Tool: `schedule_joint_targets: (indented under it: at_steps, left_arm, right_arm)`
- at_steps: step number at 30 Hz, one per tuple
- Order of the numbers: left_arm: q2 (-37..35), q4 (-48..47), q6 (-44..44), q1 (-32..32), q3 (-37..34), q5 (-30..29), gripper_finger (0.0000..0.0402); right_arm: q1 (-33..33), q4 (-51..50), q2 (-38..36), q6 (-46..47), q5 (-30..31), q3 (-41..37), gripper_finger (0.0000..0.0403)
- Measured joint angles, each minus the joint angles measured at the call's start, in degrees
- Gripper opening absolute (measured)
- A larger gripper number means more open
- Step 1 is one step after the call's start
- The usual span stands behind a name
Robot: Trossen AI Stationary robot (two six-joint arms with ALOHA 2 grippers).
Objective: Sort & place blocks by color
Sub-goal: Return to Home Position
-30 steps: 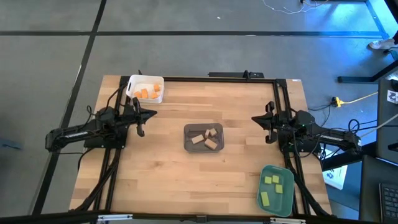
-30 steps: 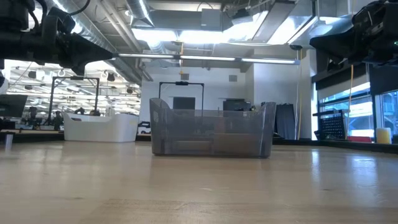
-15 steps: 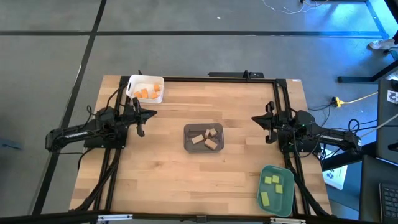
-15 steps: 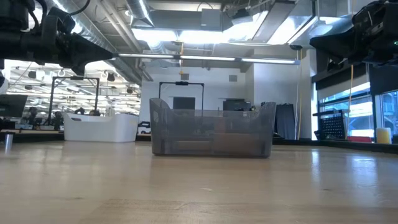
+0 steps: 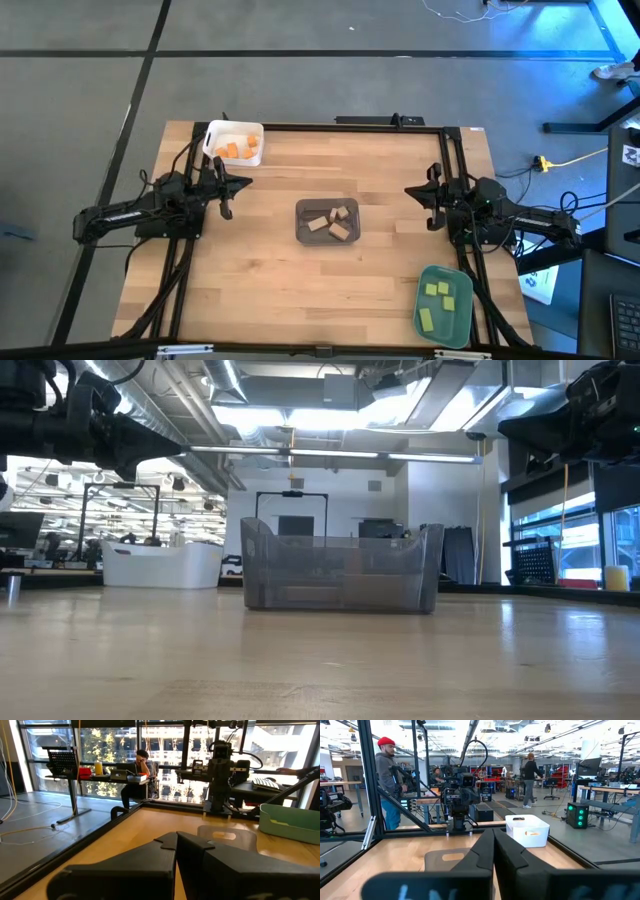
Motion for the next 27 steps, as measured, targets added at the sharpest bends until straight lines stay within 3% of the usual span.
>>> schedule_joint_targets:
  at_steps: [27]
  left_arm:
    - [0.01, 0.00, 0.01, 0.00, 0.00, -0.02, 0.0000]
  right_arm:
    - [0.00, 0.00, 0.00, 0.00, 0.00, 0.00, 0.0012]
